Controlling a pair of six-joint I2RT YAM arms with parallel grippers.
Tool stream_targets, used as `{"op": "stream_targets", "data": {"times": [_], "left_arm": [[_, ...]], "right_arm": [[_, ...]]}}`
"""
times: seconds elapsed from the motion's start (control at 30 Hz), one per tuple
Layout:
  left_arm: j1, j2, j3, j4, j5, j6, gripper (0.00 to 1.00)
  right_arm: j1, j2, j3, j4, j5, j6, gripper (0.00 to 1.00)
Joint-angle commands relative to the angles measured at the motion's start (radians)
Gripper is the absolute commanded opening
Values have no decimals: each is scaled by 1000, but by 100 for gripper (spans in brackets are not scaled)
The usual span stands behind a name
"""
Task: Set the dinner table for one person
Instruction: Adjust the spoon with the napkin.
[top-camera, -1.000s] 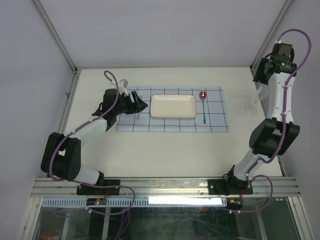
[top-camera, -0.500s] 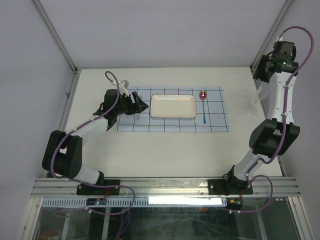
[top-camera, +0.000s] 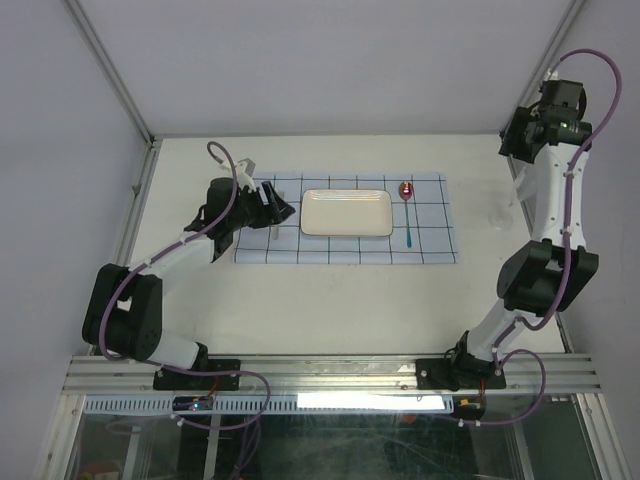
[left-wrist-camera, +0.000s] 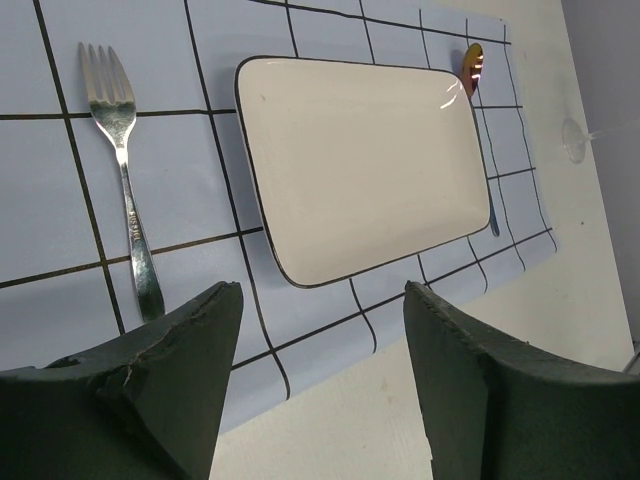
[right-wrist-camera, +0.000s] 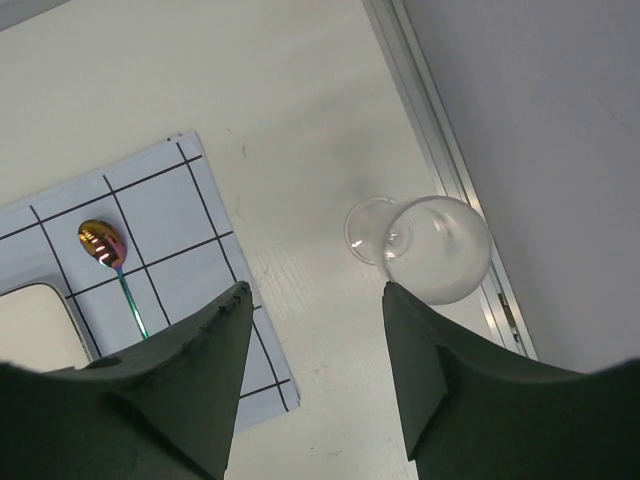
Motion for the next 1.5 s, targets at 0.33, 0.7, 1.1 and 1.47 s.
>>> {"op": "stream_targets", "data": {"times": [0.33, 0.7, 1.1, 1.47], "left_arm": [[17, 6, 80, 18, -103, 35, 67], [24, 124, 169, 47, -179, 53, 67], [41, 321, 306, 114, -176, 31, 66], [87, 431, 400, 129, -154, 43, 31]], "right_arm": [[231, -32, 84, 12, -31, 10, 58], [311, 77, 47, 67, -58, 16, 57], [322, 279, 66, 150, -78, 37, 31], [334, 494, 241, 165, -135, 69, 12]]}}
